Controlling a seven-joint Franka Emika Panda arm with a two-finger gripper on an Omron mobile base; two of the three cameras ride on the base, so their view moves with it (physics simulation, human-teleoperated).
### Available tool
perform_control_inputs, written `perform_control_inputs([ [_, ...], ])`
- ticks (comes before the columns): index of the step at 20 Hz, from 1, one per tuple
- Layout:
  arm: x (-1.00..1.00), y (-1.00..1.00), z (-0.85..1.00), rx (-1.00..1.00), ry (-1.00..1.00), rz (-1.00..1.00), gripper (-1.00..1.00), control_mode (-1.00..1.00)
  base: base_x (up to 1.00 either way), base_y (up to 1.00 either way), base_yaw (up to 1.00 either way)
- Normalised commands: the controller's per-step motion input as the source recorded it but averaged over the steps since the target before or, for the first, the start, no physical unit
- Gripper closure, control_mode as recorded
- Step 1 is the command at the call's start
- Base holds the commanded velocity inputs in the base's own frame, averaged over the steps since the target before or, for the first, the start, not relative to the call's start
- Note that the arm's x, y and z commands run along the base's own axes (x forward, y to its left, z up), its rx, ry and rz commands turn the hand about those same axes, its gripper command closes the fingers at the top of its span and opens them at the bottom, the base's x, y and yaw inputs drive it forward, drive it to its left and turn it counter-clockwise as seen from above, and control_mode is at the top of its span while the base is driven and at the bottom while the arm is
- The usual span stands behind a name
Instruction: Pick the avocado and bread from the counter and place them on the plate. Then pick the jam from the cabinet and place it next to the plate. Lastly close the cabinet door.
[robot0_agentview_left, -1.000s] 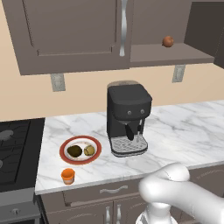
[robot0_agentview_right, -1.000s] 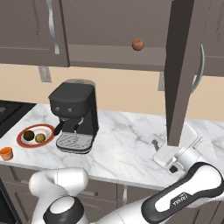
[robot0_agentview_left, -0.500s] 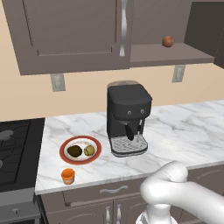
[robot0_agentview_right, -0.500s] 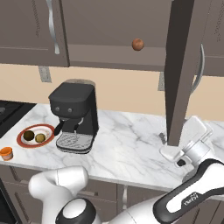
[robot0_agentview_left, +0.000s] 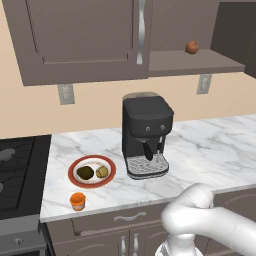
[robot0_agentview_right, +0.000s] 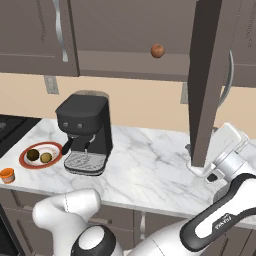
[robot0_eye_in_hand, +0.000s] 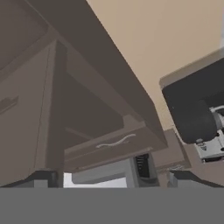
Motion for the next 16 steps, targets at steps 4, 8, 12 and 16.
perform_control_inputs([
  [4,0.00,-0.06,0.25,0.00,0.00,0.01,-1.00,-1.00,0.00,0.00,0.00],
  [8,0.00,-0.01,0.23,0.00,0.00,0.02,-1.00,-1.00,0.00,0.00,0.00],
  [12,0.00,0.00,0.24,0.00,-0.01,0.01,-1.00,-1.00,0.00,0.00,0.00],
  [16,-0.06,0.04,0.21,-0.02,-0.06,0.00,-1.00,-1.00,0.00,0.00,0.00],
])
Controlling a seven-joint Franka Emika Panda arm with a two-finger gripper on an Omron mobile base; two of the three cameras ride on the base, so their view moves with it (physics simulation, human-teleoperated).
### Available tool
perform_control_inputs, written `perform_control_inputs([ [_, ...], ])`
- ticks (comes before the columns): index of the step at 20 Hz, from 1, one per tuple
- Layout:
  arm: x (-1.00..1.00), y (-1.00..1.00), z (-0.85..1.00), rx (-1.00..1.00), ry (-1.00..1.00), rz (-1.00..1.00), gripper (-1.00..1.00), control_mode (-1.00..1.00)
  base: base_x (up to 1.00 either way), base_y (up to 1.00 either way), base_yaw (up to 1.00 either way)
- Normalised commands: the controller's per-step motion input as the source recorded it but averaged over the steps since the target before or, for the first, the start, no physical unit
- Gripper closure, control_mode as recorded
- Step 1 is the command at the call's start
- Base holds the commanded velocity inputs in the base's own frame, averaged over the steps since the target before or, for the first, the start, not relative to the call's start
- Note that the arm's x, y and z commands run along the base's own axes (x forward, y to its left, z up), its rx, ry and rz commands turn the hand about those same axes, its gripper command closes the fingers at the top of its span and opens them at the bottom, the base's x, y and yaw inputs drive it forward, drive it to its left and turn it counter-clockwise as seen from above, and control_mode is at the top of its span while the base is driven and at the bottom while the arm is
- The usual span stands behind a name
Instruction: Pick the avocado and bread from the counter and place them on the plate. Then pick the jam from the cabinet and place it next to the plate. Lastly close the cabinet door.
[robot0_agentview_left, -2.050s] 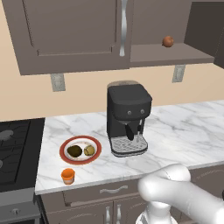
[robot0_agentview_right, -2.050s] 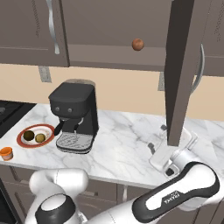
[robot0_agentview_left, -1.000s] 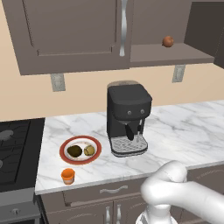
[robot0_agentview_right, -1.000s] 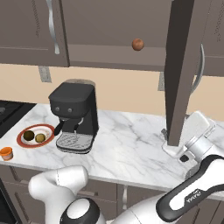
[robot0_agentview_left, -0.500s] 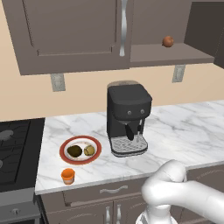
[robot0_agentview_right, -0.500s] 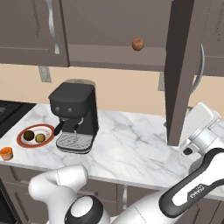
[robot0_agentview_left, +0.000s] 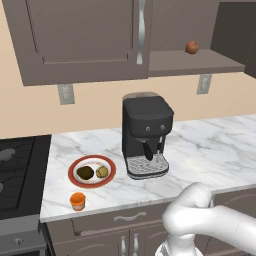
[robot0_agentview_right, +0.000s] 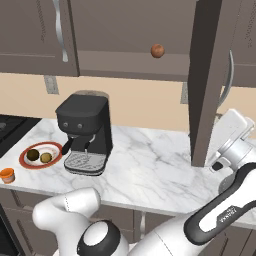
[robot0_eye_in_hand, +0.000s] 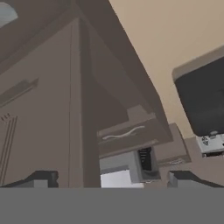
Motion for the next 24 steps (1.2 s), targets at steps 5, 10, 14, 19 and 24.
perform_control_inputs([
  [5,-0.20,0.13,0.30,-0.06,-0.13,0.00,-1.00,-1.00,0.00,0.00,0.00],
  [10,-0.21,0.14,0.33,-0.06,-0.14,0.00,-1.00,-1.00,0.00,0.00,0.00],
  [14,-0.25,0.22,0.32,-0.10,-0.14,0.00,-1.00,-1.00,0.00,0.00,0.00],
  [19,-0.23,0.47,0.29,-0.16,-0.09,0.00,-1.00,-1.00,0.00,0.00,0.00],
  [24,-0.14,0.69,0.26,-0.20,-0.04,-0.05,-1.00,-1.00,0.00,0.00,0.00],
])
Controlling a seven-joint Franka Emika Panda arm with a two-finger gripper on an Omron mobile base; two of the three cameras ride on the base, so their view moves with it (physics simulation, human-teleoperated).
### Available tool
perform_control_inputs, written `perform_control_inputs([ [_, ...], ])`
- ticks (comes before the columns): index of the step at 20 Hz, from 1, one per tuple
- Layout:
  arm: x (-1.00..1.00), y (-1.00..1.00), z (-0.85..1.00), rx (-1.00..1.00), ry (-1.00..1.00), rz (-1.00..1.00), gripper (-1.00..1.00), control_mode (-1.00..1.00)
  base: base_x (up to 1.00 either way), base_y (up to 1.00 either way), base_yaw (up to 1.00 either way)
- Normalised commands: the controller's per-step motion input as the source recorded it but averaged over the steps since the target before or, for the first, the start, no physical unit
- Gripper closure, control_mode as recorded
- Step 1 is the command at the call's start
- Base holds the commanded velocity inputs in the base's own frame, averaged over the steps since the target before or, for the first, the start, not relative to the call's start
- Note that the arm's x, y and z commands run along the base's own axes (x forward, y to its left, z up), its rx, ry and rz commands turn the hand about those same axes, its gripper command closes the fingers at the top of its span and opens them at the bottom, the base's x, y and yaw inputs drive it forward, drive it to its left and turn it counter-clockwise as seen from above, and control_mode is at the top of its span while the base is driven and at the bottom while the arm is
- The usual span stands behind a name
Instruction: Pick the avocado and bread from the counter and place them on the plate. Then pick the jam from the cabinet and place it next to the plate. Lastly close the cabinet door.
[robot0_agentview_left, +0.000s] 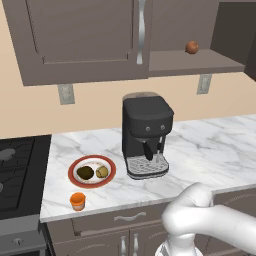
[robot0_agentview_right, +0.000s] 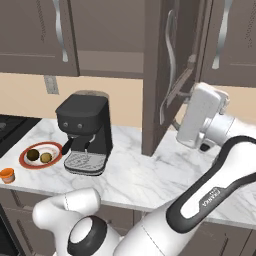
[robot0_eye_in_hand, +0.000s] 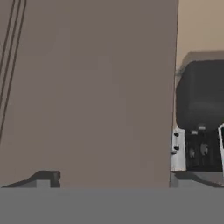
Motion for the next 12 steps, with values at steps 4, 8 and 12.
perform_control_inputs([
  [4,-0.03,0.84,0.20,-0.20,0.00,-0.14,-1.00,-1.00,0.00,0.00,0.00],
  [8,0.00,0.86,0.15,-0.11,0.00,-0.23,-1.00,-1.00,0.00,0.00,0.00],
  [12,0.00,0.87,0.05,-0.03,0.00,-0.33,-1.00,-1.00,0.00,0.00,0.00],
])
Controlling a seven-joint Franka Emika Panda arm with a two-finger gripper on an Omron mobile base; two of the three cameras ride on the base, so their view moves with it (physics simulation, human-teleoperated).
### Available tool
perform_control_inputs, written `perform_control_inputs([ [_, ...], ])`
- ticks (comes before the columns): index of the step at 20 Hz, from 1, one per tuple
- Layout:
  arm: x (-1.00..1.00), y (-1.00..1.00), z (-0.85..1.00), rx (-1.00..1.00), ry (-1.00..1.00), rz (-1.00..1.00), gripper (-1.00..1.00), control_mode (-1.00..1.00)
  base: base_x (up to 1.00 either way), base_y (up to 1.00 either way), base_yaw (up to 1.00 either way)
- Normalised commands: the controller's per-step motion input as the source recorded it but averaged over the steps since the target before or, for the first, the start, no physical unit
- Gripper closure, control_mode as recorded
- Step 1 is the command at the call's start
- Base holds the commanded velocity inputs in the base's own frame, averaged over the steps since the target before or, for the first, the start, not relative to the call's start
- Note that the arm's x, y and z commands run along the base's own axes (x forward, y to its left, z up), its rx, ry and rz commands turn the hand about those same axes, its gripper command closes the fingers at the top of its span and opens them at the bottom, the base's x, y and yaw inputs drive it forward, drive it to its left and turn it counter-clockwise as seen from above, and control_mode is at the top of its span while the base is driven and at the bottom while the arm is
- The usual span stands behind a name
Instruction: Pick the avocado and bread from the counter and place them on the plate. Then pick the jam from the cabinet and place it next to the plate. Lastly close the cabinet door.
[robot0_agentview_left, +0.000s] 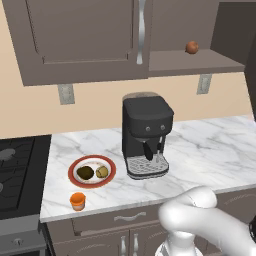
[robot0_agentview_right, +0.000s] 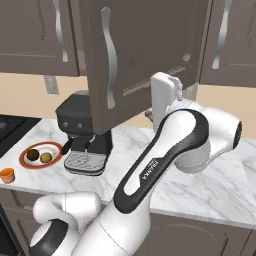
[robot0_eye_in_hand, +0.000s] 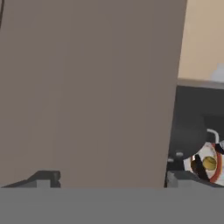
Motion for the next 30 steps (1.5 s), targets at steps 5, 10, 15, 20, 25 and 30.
perform_control_inputs([
  [5,0.00,0.90,0.00,0.00,0.00,-0.43,-1.00,-1.00,0.00,0.00,0.00],
  [10,0.10,0.94,0.00,0.00,0.02,-0.50,-1.00,-1.00,0.00,0.00,0.00],
  [15,0.55,0.76,0.00,-0.01,0.13,-0.40,-1.00,-1.00,0.00,0.00,0.00],
  [20,0.78,0.49,0.04,0.00,0.17,-0.29,-1.00,-1.00,0.00,0.00,0.00],
  [25,0.94,0.13,0.11,0.00,0.23,-0.23,-1.00,-1.00,0.00,0.00,0.00],
  [30,0.98,0.00,0.19,0.03,0.29,-0.16,-1.00,-1.00,0.00,0.00,0.00],
])
